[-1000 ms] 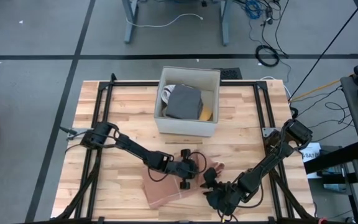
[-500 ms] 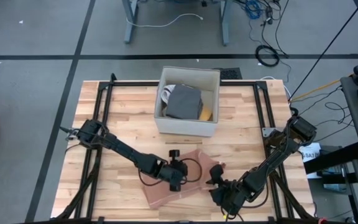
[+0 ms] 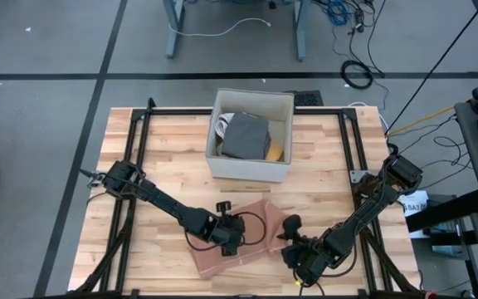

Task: Fold towel
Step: Fold the brown towel with white checkered lines

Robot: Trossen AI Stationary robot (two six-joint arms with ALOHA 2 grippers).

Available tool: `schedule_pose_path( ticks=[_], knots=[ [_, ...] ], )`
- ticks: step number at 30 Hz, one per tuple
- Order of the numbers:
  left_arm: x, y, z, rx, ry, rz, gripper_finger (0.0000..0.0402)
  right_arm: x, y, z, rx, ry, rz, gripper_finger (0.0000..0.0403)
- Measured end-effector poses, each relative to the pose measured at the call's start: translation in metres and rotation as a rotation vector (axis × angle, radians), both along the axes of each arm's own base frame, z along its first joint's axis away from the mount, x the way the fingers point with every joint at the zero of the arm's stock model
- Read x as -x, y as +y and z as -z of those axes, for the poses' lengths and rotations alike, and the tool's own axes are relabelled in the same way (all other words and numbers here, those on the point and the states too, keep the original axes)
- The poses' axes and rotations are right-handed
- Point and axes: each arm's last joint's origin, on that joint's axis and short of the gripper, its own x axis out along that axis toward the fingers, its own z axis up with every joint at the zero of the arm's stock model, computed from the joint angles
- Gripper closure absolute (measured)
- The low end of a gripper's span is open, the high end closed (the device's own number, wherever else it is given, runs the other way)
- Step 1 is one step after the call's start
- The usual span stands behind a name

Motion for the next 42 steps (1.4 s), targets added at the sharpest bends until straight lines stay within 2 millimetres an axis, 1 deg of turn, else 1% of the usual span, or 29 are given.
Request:
schedule_pose_path(
  ticks=[3,5,8,9,12,15,18,20,23,25,28,30,33,36,39,42],
  knots=[
    [-0.001,0.001,0.0,0.004,-0.002,-0.007,0.031,-0.002,-0.001,0.0,0.006,0.0,-0.004,0.0252],
    [-0.001,0.003,0.0,0.007,-0.003,-0.015,0.031,-0.003,-0.003,0.0,0.016,0.004,-0.006,0.0297],
    [-0.002,0.005,0.0,0.008,-0.003,-0.023,0.031,-0.005,-0.003,-0.001,0.05,0.001,-0.06,0.0374],
    [-0.003,0.006,0.0,0.008,-0.003,-0.024,0.031,-0.007,-0.002,-0.001,0.066,-0.007,-0.094,0.0387],
    [-0.004,0.007,0.0,0.01,-0.009,-0.028,0.031,-0.015,0.002,-0.006,0.107,-0.067,-0.184,0.0387],
    [-0.005,0.008,0.004,0.011,0.002,-0.028,0.031,-0.025,0.001,-0.01,0.128,-0.104,-0.285,0.0385],
    [-0.008,0.008,0.011,0.025,0.0,-0.022,0.031,-0.036,-0.004,-0.013,0.098,-0.114,-0.353,0.0384],
    [-0.011,0.007,0.015,0.035,-0.008,-0.019,0.031,-0.043,-0.01,-0.011,0.054,-0.092,-0.379,0.0382],
    [-0.013,0.006,0.02,0.037,-0.014,-0.019,0.031,-0.053,-0.016,-0.001,-0.005,-0.054,-0.419,0.0369],
    [-0.014,0.006,0.02,0.039,-0.018,-0.019,0.031,-0.059,-0.016,0.008,-0.024,-0.048,-0.442,0.0349],
    [-0.014,0.006,0.02,0.038,-0.018,-0.011,0.031,-0.062,-0.015,0.018,-0.006,-0.042,-0.438,0.0299],
    [-0.014,0.007,0.021,0.034,-0.018,-0.001,0.031,-0.062,-0.014,0.019,0.029,-0.055,-0.408,0.0256],
    [-0.015,0.007,0.02,0.034,-0.022,0.003,0.031,-0.057,-0.01,0.014,0.066,-0.093,-0.357,0.0191],
    [-0.016,0.009,0.021,0.037,-0.019,0.004,0.031,-0.048,-0.004,0.002,0.081,-0.136,-0.317,0.0138],
    [-0.017,0.01,0.021,0.037,-0.019,0.005,0.031,-0.034,-0.002,-0.011,0.063,-0.141,-0.259,0.0116],
    [-0.017,0.011,0.021,0.038,-0.021,0.003,0.031,-0.018,-0.002,-0.022,0.007,-0.113,-0.174,0.0118]
  ],
)
